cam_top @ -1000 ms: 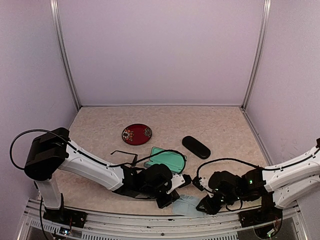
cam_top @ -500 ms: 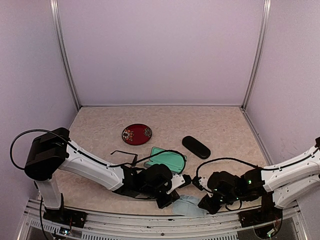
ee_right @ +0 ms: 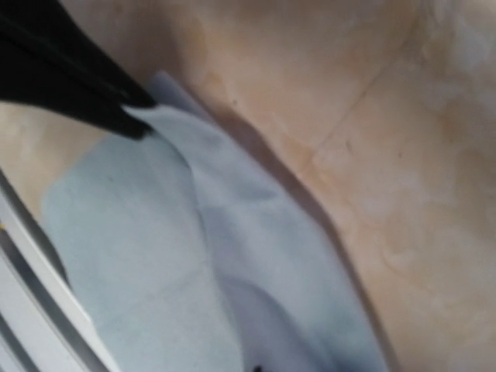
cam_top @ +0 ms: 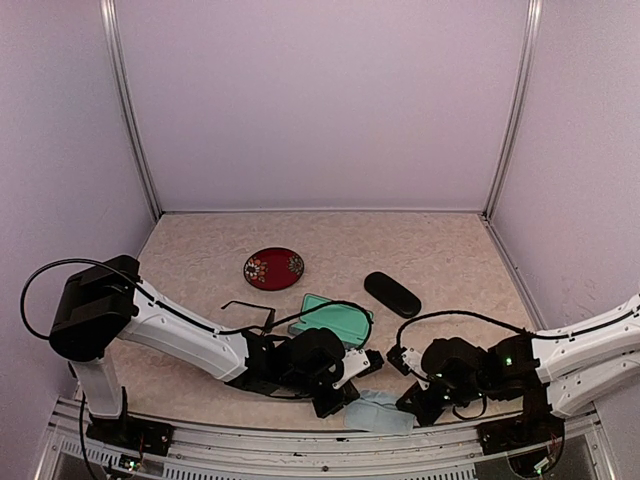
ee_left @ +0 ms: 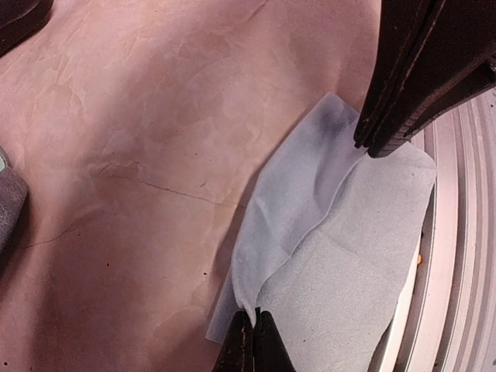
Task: Organize the sunglasses
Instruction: Pick up the corner of the glasses cleaning cloth from the center of the board, then fold the glasses cleaning cloth at the center of the board.
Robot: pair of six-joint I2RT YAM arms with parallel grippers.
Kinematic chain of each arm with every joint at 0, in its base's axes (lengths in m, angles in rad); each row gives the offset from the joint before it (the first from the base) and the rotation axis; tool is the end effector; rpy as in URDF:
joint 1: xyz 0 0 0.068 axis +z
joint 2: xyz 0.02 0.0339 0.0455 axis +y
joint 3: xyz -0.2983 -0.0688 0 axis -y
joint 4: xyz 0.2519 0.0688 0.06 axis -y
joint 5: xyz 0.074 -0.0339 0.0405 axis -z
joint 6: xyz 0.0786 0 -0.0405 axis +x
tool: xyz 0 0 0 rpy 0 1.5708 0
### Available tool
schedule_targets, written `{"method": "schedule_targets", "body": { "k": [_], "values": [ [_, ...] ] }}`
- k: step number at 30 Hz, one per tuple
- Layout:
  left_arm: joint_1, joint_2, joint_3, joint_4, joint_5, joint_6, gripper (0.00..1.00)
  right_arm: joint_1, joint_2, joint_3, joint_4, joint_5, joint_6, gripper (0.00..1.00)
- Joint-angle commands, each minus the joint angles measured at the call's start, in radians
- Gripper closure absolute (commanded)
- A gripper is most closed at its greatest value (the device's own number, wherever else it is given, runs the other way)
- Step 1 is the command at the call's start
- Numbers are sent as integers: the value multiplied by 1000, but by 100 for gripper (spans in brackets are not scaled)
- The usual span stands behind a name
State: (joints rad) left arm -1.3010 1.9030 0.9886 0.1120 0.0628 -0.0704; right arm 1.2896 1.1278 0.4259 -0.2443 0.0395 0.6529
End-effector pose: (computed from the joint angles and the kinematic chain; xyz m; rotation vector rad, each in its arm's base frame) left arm 0.1084 -0.4104 0.1229 1.4662 2.0193 -0.6995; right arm 0.0619 0.2032 0.1424 -0.8213 2.5466 0.6834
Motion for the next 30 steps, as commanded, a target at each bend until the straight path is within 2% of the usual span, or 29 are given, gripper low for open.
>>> {"method": "schedule_targets", "body": {
  "k": [1, 11, 30],
  "values": [
    [6, 9, 8, 15, 14, -6, 100, 10, -45, 7, -35, 21, 11, 100],
    [-4, -4, 22, -4, 48, 13, 100, 10, -93, -2, -60, 7, 19, 100],
    [-27, -41, 35, -48, -5, 48, 100, 10, -215, -60, -80, -62, 50, 100]
  ]
}}
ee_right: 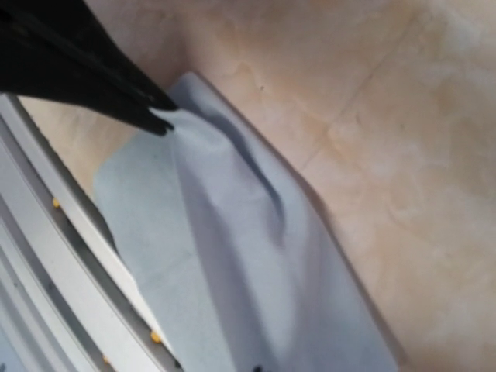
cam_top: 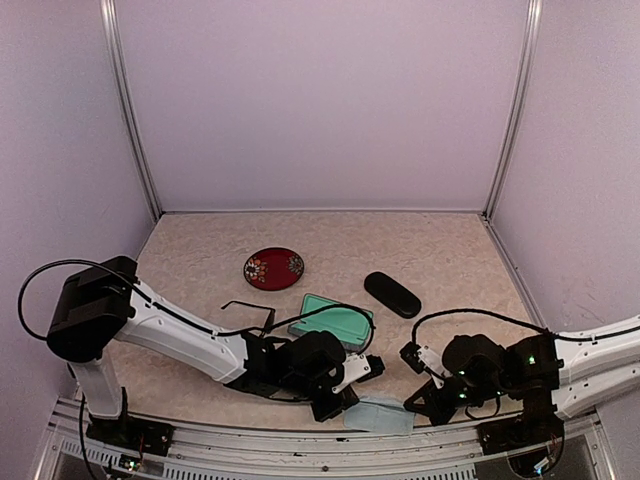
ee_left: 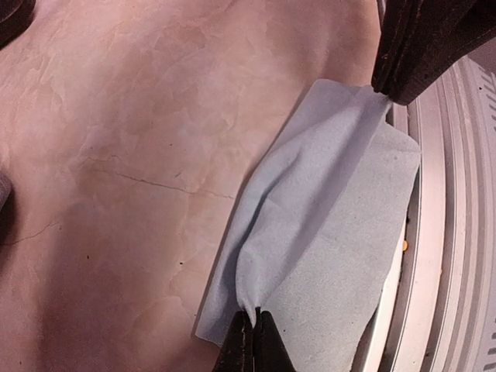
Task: Organize the sunglasses
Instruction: Fold the glasses cleaning cloth at the center of the board.
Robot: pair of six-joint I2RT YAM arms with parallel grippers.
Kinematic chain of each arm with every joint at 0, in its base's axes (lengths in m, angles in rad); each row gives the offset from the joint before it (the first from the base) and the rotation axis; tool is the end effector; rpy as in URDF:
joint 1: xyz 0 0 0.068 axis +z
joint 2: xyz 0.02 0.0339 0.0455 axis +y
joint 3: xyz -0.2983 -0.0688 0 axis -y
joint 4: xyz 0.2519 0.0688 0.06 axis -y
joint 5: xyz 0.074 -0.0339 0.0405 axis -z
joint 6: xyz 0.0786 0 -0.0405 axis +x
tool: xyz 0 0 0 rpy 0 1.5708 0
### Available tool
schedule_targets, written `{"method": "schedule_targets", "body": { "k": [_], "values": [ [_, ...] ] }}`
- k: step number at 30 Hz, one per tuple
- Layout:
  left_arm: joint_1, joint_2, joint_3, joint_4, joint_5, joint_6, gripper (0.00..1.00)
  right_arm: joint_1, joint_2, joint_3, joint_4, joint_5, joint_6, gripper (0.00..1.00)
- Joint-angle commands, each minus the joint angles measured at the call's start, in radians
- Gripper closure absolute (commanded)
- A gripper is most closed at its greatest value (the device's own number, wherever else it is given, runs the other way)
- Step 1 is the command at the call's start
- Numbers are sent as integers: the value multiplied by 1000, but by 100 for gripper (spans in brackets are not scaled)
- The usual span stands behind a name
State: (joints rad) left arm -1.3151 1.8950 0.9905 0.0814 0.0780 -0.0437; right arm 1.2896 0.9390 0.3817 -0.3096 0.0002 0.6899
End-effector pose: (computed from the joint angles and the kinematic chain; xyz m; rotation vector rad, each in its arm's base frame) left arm 0.1007 -0.4093 0.1236 1.5262 2.0035 -0.6972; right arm 0.0522 0.1807 0.1556 -0.7795 2.5215 0.8100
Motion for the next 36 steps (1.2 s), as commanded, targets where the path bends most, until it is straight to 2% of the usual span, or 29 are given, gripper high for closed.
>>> {"method": "schedule_targets", "body": {
  "k": [1, 27, 36],
  "values": [
    [-14, -33, 35, -22, -22, 24, 100, 10, -28, -18, -11, -29, 13, 100],
    [-88, -40, 48, -126, -139, 45, 99, 31, -34, -73, 39, -98, 31, 100],
    [-108, -29, 52, -147, -157, 41, 96, 44, -4, -84, 68, -106, 38, 100]
  ]
}}
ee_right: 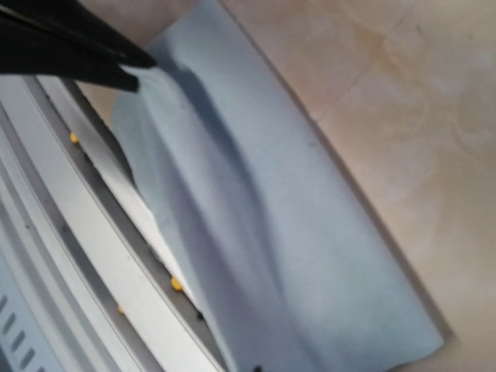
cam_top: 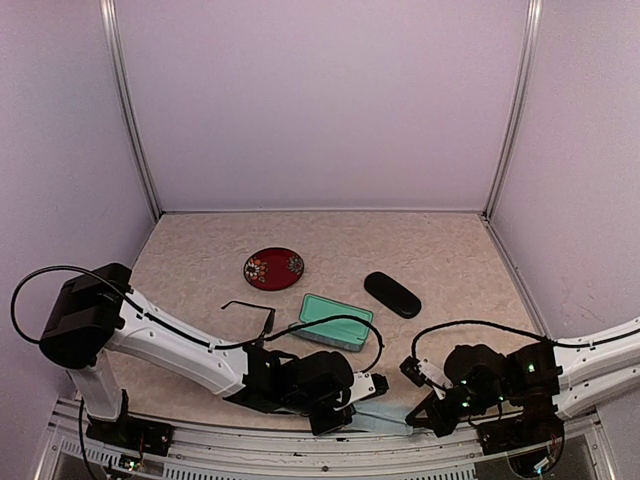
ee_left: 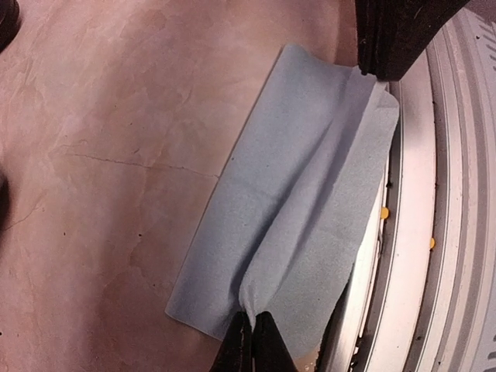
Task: Organize the sunglasses
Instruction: Fold the glasses cleaning cloth at the center of the board.
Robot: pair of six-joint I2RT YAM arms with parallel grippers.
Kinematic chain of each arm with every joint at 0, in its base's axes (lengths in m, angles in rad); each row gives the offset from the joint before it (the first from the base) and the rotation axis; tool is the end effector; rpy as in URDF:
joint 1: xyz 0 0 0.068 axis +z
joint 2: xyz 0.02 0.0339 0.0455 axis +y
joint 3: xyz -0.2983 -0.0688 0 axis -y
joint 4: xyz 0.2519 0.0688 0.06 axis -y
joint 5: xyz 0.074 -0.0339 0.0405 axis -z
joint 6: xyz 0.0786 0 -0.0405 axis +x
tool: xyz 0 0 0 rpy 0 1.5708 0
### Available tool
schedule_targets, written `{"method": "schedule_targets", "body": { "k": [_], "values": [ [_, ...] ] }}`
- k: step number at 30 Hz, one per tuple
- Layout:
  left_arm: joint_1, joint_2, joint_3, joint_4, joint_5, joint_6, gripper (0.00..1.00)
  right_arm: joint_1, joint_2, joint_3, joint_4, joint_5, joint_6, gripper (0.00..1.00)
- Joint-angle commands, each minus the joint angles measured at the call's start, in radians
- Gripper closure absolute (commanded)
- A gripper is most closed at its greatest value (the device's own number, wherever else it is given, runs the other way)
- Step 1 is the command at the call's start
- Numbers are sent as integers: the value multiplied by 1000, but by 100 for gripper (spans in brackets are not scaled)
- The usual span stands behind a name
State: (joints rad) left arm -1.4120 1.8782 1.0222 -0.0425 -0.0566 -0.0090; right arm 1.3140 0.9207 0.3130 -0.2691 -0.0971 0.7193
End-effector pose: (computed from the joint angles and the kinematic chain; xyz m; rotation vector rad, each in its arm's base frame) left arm 0.0701 -0.4097 0.1276 1.6242 1.9614 -0.5257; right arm 0.0378 0.1740 0.1394 -0.8407 2.5808 0.9039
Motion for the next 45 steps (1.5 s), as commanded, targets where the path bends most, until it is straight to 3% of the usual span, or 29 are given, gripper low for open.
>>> {"method": "schedule_targets", "body": {
  "k": [1, 16, 25, 28, 31, 34, 38, 45],
  "values": [
    [-12, -10, 21, -24, -23, 6, 96, 21, 16, -17, 28, -9, 10, 100],
    [-46, -11, 21, -45, -45, -2, 75, 41, 14, -34, 42, -17, 30, 99],
    [-62, -45, 0, -71, -52, -6, 70, 72, -23, -34, 26, -4, 61, 75],
    [-64, -73, -18, -62, -47, -6, 69, 73, -55, -16, -19, 46, 77, 66],
    [-61, -106, -39, -46, -38, -6, 62, 70, -89, 21, -94, 140, 109, 63],
    [-33, -139, -58, -22, -14, -20, 55, 43, -103, 55, -178, 208, 132, 62],
    [52, -197, -97, 42, 78, -64, 46, -21, -93, 60, -189, 172, 117, 61],
    [185, -145, -73, 62, 240, -90, 45, -125, 3, 55, -139, 77, 69, 60]
  ]
}}
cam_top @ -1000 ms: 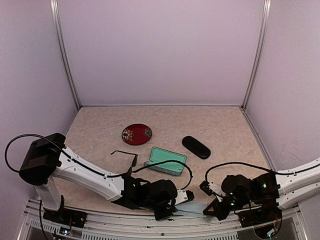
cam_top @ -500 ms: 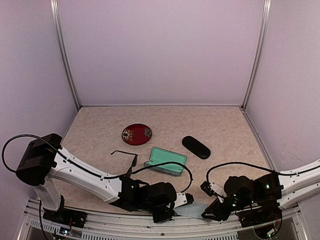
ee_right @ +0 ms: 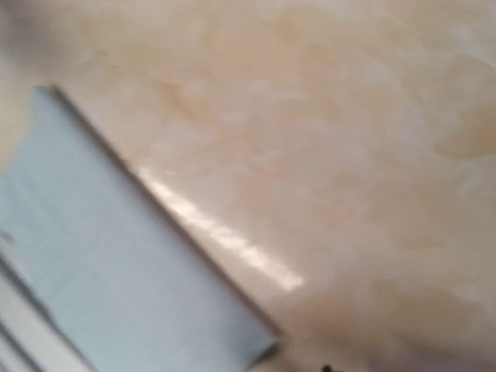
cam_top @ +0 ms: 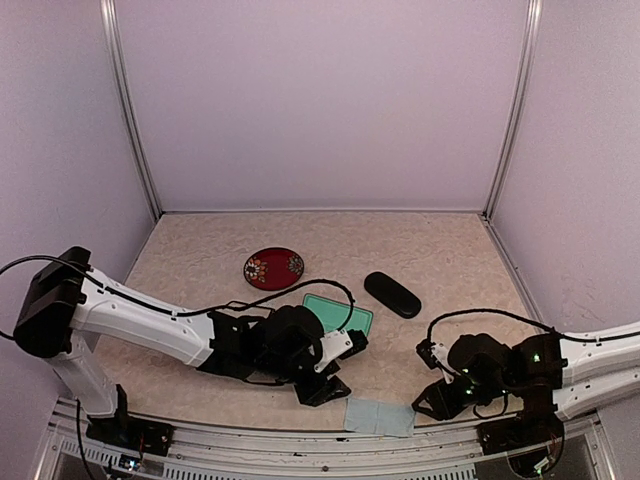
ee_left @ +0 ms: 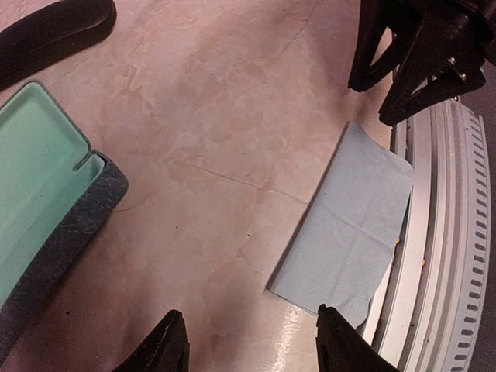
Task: Organize the sunglasses
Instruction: Pick up the folded cleaning cloth from the corner of the board.
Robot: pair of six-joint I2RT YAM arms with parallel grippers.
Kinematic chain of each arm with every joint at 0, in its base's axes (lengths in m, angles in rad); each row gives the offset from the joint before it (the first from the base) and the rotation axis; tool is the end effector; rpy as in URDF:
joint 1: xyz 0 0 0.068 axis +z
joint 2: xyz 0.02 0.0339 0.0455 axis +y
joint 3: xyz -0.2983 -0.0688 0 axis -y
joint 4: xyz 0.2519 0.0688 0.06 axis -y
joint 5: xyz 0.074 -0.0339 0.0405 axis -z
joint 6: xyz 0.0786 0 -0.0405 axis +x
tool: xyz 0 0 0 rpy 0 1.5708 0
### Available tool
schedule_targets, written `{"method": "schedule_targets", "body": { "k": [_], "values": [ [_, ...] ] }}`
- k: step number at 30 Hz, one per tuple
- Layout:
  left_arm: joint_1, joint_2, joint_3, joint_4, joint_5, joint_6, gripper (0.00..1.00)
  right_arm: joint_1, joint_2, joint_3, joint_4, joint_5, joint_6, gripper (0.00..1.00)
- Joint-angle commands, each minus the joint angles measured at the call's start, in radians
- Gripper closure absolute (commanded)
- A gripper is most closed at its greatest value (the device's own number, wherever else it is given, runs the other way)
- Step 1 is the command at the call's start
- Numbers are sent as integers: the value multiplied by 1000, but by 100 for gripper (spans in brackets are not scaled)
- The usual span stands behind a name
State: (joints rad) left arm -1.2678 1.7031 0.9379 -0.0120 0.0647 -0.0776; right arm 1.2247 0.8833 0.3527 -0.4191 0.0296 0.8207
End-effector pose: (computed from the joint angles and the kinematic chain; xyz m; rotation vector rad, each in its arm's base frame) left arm 0.1119 -0.3750 0.1711 1.4108 2.0243 -0.7066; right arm 0.0589 0.1564 0.1442 -0.5298 2.6509 0.7196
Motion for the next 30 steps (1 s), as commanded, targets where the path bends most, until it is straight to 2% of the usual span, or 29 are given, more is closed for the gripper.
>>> {"method": "schedule_targets", "body": {
  "k": [1, 9, 16, 22, 30],
  "values": [
    [47, 41, 18, 28, 130, -19, 45, -40, 51, 18, 15, -53, -38, 60],
    [77, 137, 76, 18, 222, 9, 46, -79, 106, -8, 100, -135, -75, 59],
    [77, 197, 106, 15, 238, 25, 48, -82, 174, -9, 130, -150, -89, 60],
    [76, 227, 114, 12, 250, 30, 53, -87, 208, -18, 162, -163, -99, 61],
    [72, 257, 121, 6, 253, 29, 69, -88, 207, -29, 183, -171, -94, 69]
  ]
}}
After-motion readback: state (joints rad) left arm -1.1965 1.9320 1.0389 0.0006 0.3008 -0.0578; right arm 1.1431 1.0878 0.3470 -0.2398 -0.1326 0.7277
